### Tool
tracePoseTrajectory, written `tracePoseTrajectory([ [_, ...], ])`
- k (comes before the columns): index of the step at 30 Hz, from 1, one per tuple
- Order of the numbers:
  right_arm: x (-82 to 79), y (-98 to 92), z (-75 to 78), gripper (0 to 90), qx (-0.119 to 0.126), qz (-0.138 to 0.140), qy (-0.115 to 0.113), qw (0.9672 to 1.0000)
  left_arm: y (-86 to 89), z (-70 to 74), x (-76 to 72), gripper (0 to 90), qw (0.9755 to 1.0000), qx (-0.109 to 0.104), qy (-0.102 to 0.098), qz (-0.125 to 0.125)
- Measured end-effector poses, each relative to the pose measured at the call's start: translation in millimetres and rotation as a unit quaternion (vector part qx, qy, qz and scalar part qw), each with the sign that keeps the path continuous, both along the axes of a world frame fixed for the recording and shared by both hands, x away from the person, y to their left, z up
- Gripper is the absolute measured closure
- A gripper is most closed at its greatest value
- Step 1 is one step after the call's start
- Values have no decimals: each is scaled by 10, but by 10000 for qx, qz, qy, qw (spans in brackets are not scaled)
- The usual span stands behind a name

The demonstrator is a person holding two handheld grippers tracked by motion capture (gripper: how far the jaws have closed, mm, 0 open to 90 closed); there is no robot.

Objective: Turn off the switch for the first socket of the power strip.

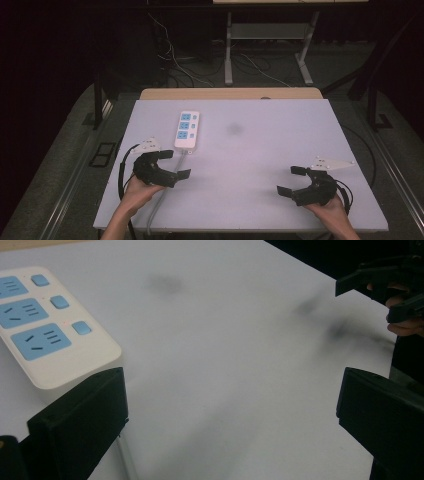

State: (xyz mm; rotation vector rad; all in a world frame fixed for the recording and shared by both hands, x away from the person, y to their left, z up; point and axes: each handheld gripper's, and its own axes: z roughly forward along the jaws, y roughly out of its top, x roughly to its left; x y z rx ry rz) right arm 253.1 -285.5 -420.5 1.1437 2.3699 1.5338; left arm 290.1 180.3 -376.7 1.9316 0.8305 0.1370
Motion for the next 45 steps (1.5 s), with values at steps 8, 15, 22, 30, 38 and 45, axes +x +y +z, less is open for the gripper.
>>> tracePoseTrajectory([
  [8, -1, -2, -2, 6, -2, 4, 0, 10000, 14, 91, 127, 0, 9999, 104, -24, 31],
  [15, -2, -7, -4, 6, 11, 2, -3, 10000, 36, 190, 238, 0, 9998, 179, -42, 72],
  [22, 1, -12, -7, 6, 28, -14, 9, 10000, 48, 238, 349, 0, 9997, 225, -5, 128],
  [30, -4, -10, -10, 6, 8, 17, 9, 10000, 1, 225, 485, 0, 9991, 403, 72, 73],
  [38, -3, -10, -15, 5, 10, 22, 13, 10000, -58, 200, 604, 0, 9982, 577, 144, 19],
  [45, 1, -4, -19, 5, 10, 11, 16, 10000, -85, 168, 717, 0, 9973, 706, 216, 13],
])
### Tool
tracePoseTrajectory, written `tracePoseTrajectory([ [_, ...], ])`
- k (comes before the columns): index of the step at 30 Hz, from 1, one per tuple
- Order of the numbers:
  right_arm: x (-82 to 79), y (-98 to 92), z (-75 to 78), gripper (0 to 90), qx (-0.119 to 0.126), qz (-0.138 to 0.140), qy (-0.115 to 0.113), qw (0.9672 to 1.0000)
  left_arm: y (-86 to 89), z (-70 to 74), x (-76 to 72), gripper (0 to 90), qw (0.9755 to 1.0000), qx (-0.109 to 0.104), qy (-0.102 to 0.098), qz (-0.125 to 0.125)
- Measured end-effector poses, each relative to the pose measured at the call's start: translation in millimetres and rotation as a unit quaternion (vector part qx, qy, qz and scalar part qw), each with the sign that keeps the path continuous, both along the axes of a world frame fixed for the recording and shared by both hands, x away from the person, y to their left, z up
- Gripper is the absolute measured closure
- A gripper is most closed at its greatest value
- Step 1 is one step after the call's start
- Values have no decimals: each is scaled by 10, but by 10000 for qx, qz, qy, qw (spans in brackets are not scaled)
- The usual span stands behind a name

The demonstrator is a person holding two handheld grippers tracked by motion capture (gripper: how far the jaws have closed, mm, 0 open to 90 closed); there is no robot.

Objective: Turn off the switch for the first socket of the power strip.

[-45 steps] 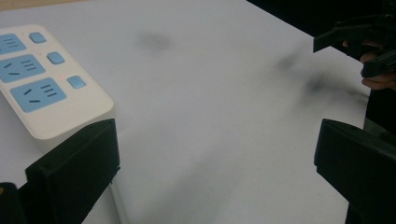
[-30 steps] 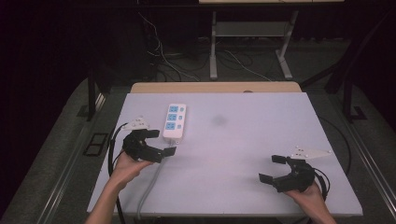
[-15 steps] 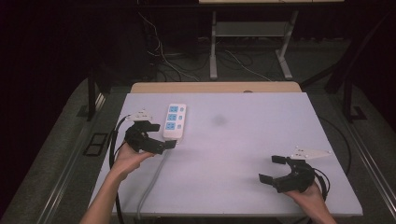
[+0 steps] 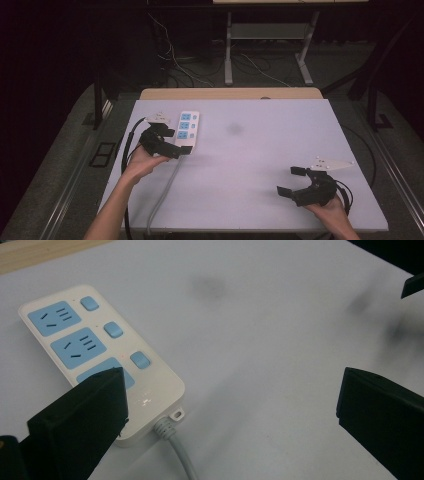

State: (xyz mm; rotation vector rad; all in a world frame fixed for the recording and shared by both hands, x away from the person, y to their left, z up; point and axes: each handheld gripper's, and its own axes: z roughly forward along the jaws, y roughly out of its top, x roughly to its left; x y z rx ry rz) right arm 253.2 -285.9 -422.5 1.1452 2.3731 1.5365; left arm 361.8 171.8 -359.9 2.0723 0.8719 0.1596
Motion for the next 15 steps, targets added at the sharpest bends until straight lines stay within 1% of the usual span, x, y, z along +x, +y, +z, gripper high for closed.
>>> tracePoseTrajectory([
  [8, 3, -4, -7, 5, -9, -3, 16, 10000, -43, -26, 113, 0, 9994, 321, 65, -92],
  [12, 3, -4, -7, 6, -12, -1, 18, 10000, -59, -22, 168, 0, 9992, 366, 98, -109],
  [15, 4, -5, -8, 5, -4, 9, 22, 10000, -64, -25, 206, 0, 9991, 395, 75, -101],
])
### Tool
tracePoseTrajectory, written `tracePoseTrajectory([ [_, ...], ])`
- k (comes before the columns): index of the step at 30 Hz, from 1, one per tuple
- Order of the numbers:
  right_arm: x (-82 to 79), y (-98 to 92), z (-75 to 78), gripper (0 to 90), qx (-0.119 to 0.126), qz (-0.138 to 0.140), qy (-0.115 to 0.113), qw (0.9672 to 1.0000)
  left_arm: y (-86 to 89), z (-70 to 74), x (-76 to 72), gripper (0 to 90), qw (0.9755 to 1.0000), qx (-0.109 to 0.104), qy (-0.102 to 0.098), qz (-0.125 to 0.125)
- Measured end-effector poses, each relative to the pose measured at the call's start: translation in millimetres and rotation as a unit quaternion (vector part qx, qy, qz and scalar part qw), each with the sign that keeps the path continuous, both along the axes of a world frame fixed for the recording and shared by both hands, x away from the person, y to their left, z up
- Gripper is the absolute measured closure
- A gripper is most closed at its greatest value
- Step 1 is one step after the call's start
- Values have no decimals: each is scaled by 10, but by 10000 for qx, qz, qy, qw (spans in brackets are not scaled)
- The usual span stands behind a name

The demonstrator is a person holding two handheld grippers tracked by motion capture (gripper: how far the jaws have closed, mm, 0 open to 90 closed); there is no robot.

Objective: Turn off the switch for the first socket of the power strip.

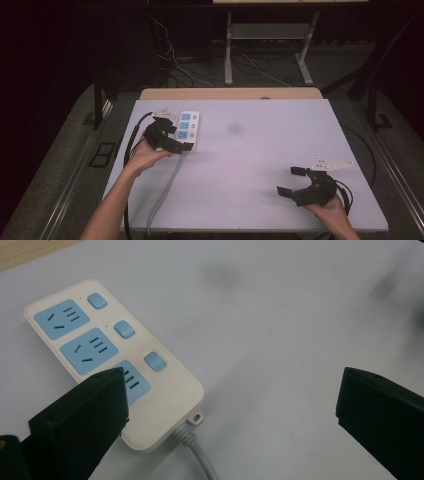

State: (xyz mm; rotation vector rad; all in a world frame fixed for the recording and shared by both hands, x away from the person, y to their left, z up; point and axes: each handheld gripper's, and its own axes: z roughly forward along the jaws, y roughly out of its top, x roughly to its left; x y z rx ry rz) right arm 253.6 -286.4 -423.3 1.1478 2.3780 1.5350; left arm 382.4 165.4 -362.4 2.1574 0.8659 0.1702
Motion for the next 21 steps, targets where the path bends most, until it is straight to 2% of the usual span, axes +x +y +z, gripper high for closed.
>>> tracePoseTrajectory([
  [5, -2, -2, 1, 6, 11, 2, -8, 10000, 0, -3, 80, 0, 9999, 156, 33, -34],
  [14, 0, 1, -1, 5, 4, 18, -1, 10000, -36, 60, 183, 8, 9996, 275, 42, -58],
  [21, -8, 7, 1, 6, 0, 32, -9, 10000, -91, 96, 283, 19, 9987, 472, 81, -183],
])
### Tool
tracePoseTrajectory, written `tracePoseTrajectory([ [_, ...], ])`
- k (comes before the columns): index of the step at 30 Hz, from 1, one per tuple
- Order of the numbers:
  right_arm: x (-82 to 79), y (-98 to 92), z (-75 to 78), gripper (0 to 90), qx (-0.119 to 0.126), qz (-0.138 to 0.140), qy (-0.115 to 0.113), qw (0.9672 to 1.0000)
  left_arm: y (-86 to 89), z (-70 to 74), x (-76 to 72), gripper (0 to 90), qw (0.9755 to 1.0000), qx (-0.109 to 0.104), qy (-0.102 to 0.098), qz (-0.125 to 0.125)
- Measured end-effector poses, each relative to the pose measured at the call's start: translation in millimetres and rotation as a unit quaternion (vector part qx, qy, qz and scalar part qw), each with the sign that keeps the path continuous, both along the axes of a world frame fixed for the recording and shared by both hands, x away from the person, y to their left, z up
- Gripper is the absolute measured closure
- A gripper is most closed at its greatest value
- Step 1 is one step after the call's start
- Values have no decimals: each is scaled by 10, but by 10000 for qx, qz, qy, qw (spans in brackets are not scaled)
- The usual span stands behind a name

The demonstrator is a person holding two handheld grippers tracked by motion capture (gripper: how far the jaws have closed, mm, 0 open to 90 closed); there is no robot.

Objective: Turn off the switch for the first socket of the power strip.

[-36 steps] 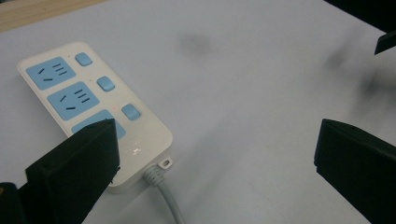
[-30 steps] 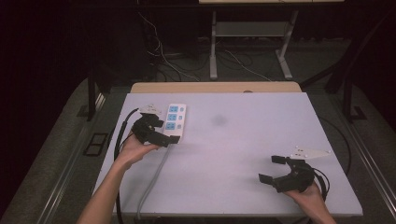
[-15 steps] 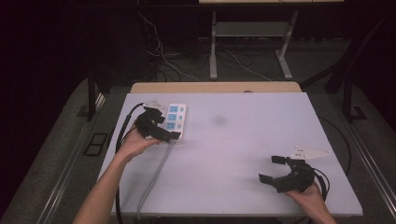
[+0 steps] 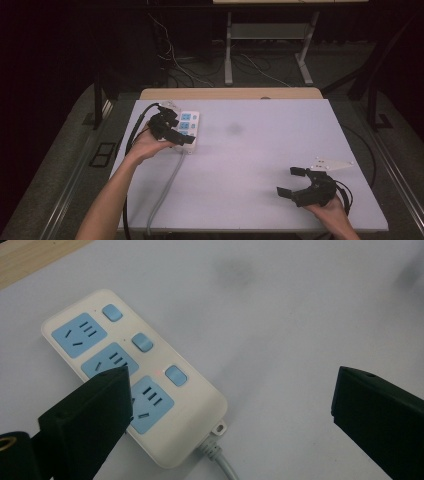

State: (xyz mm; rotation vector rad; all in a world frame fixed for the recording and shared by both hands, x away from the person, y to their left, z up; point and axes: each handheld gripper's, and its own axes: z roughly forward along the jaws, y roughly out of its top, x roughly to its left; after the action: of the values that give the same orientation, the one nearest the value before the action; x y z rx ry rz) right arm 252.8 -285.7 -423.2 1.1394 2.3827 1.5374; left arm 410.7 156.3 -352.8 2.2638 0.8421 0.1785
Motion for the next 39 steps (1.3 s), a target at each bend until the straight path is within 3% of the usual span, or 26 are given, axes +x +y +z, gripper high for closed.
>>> tracePoseTrajectory([
  [6, 1, -6, 1, 6, 8, 1, -5, 10000, -5, -11, 94, 77, 10000, 61, 68, -1],
  [14, 2, -7, 2, 6, 12, -1, -7, 10000, 44, -50, 212, 175, 9997, -15, 204, 101],
  [18, 0, -3, 1, 6, -11, -4, -4, 10000, 72, -87, 248, 289, 9996, -72, 247, 90],
  [25, 2, -5, 1, 5, -15, -2, -7, 10000, 97, -152, 309, 399, 9995, -83, 247, 165],
  [31, -2, 2, -2, 5, -22, 17, -12, 10000, 110, -223, 369, 556, 9992, -101, 328, 213],
  [32, -4, 5, -1, 6, -50, 27, -19, 10000, 114, -233, 381, 678, 9990, -93, 366, 231],
  [34, -5, 6, -2, 6, -61, 30, -30, 10000, 114, -261, 401, 722, 9984, -152, 472, 273],
  [35, -7, 7, -1, 6, -69, 32, -31, 10000, 113, -275, 409, 809, 9982, -142, 493, 298],
  [39, -7, 4, 0, 6, -61, 32, -33, 10000, 105, -318, 437, 891, 9977, -233, 560, 314],
])
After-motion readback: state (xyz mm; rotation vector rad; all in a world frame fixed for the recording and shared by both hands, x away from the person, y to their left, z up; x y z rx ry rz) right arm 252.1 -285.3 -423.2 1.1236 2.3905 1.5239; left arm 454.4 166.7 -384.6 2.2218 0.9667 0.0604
